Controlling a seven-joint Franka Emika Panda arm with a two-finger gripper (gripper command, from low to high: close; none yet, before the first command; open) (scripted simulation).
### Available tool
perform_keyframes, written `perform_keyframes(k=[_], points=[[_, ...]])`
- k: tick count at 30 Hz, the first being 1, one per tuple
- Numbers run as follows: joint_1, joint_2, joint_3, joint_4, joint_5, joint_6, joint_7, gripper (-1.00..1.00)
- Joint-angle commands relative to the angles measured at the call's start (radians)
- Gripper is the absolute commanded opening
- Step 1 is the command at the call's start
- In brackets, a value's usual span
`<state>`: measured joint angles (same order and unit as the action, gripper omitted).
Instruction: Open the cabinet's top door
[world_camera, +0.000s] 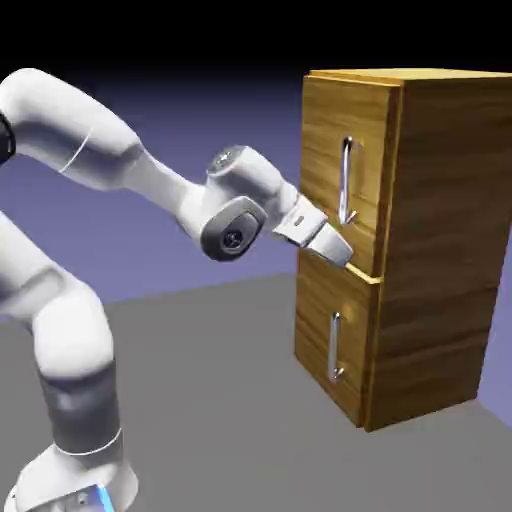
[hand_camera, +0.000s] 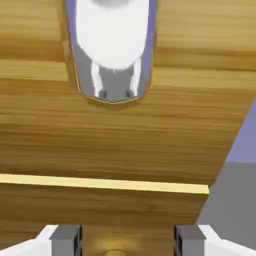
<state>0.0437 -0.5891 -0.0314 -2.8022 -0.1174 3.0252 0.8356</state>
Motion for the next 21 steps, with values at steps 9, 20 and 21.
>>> perform_keyframes(k=[9, 20, 21], points=[[0.106, -0.064, -0.105, 0.026, -0.392, -0.039, 0.316, 0.00], [0.235, -0.142, -0.233, 0.058, -0.870, -0.087, 0.701, 0.00], [0.247, -0.149, -0.244, 0.061, -0.914, -0.092, 0.736, 0.00]])
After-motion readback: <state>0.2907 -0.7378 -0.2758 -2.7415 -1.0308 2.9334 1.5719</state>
